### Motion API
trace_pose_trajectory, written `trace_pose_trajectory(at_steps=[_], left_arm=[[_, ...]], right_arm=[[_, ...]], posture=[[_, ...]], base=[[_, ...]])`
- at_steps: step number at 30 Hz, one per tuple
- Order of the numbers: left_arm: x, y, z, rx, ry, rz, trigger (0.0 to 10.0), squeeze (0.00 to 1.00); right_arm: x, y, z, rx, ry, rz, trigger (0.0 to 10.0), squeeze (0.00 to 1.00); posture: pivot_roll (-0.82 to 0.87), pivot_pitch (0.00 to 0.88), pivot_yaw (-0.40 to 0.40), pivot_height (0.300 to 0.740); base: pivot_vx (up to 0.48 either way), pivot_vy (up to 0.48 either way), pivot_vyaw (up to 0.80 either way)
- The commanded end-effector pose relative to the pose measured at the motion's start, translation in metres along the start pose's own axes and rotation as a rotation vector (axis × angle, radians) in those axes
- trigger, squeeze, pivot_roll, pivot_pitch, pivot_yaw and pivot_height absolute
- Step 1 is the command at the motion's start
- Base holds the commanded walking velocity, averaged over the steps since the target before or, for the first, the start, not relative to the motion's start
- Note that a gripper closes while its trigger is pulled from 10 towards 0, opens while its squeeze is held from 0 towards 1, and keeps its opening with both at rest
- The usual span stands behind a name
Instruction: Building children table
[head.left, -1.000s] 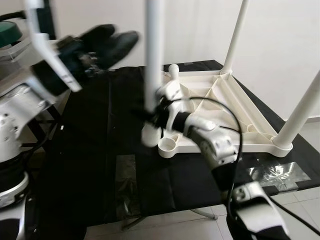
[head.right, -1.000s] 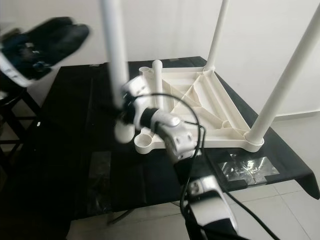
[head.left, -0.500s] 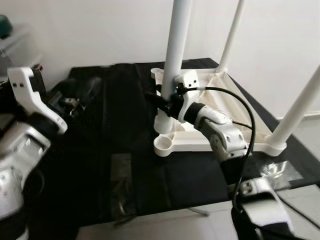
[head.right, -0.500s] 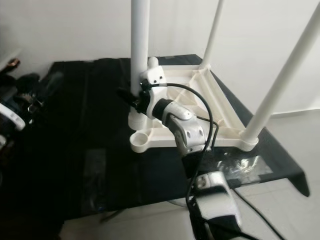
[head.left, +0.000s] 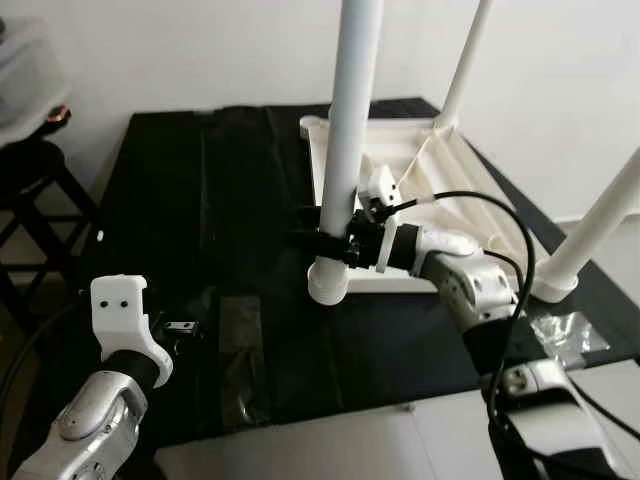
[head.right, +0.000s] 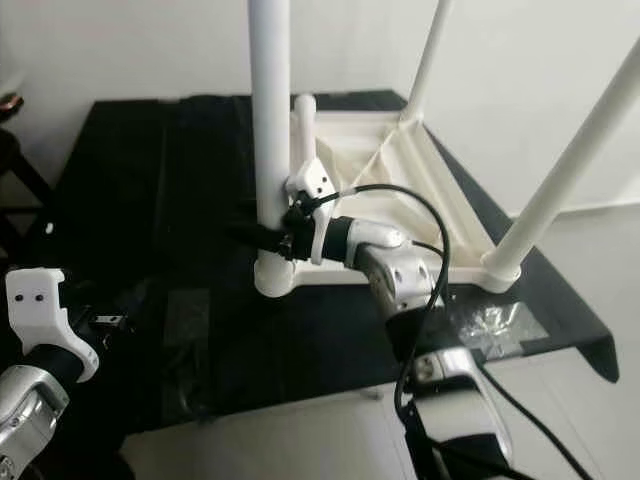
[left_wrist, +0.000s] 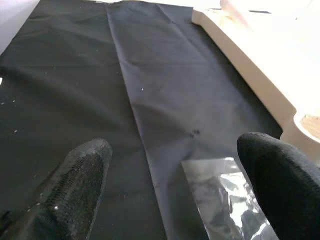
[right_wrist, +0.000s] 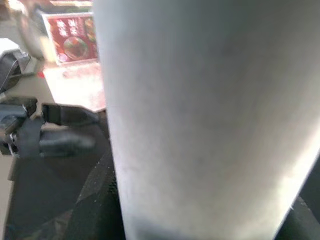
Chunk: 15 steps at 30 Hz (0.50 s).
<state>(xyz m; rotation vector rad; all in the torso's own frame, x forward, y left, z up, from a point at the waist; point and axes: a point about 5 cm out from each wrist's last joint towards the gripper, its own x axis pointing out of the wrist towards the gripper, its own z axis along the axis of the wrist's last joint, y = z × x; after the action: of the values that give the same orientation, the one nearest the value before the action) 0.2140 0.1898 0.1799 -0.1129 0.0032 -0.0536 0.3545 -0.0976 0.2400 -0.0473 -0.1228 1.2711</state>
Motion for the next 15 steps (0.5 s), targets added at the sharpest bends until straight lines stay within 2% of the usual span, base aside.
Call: trace_pose_trajectory(at_steps=[1,4,6,12,13,14,15], left_arm=[[-0.007,-0.003,-0.001,0.005,-0.006,0.023,10.0,0.0],[-0.014,-0.007,0.0,0.042,-0.016,0.014,10.0,0.0],[-0.022,-0.009,0.001,0.041,-0.033,0.025,10.0,0.0],[-0.031,-0.012,0.002,0.053,-0.044,0.042,10.0,0.0],[-0.033,-0.013,0.003,0.058,-0.046,0.046,10.0,0.0],[-0.033,-0.013,0.003,0.058,-0.046,0.046,10.0,0.0],[-0.036,-0.015,0.003,0.065,-0.047,0.051,10.0,0.0]], right_arm=[[0.001,-0.001,0.018,-0.044,-0.063,0.056,10.0,0.0],[0.002,0.001,0.025,-0.071,-0.066,0.111,10.0,0.0],[0.004,0.003,0.035,-0.11,-0.07,0.173,10.0,0.0],[0.009,0.006,0.052,-0.152,-0.09,0.279,10.0,0.0],[0.01,0.009,0.054,-0.166,-0.067,0.353,10.0,0.0],[0.01,0.009,0.054,-0.166,-0.067,0.353,10.0,0.0],[0.01,0.011,0.054,-0.18,-0.04,0.416,10.0,0.0]], posture=[[0.07,0.244,-0.018,0.74],[0.08,0.267,-0.016,0.74],[0.08,0.302,-0.009,0.74],[0.09,0.318,-0.009,0.74],[0.09,0.337,-0.012,0.74],[0.09,0.337,-0.012,0.74],[0.09,0.351,-0.014,0.74]], base=[[0.0,0.0,0.0],[0.0,0.0,0.0],[0.0,0.0,0.0],[0.0,0.0,0.0],[0.0,0.0,0.0],[0.0,0.0,0.0],[0.0,0.0,0.0]])
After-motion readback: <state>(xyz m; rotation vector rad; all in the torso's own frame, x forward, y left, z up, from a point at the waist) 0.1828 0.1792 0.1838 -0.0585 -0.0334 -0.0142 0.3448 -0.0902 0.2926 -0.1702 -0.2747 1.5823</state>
